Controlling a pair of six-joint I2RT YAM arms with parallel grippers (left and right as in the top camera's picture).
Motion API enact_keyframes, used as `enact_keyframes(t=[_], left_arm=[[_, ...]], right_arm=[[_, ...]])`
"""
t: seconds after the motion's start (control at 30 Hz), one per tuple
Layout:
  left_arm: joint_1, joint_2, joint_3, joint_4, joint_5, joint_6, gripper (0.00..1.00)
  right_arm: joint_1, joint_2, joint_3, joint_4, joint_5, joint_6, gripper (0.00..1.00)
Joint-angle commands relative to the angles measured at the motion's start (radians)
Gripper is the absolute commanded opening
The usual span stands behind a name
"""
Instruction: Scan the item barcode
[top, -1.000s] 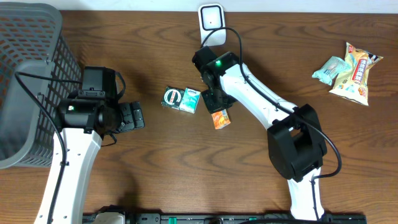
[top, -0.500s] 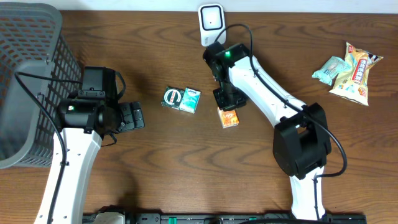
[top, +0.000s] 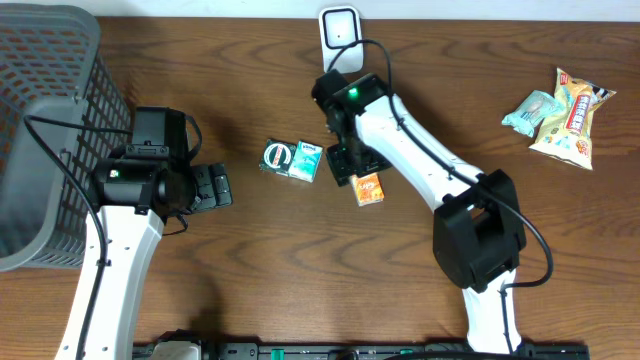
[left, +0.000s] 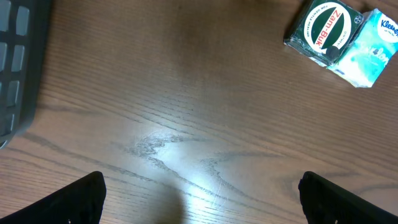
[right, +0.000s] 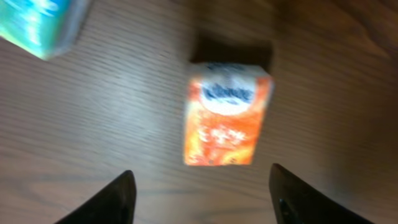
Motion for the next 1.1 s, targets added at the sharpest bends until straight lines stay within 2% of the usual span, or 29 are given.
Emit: enact_keyframes(t=[0.0,0.4,0.53,0.67,0.83,1.07], left_arm=[[-0.003,0.003,-0.005,-0.002,-0.005,-0.009,0.98],[-0.003,0.003,-0.005,-0.002,-0.005,-0.009,0.98],[-0.003,0.003,-0.005,-0.002,-0.005,-0.009,0.98],[-0.003,0.003,-0.005,-0.002,-0.005,-0.009,0.98],[-0.003,0.003,-0.005,-0.002,-0.005,-0.009,0.98],[-0.003,0.003,-0.005,-0.002,-0.005,-0.009,0.97]], right_arm=[[0.032,-0.022,-0.027,0.023,0.018,0.003,0.57],[0.084,-0.022,-0.093,0.076,0.142,0.060,0.49],[0.084,-0.022,-0.116,0.090,0.141,0.060,0.64],[0.085,-0.022,-0.144,0.107,0.140,0.060,0.66],[0.085,-0.022,-0.170,0.121,0.141,0.060,0.51],[0.085,-0.022,-0.213,0.194,0.151,0.060,0.47]])
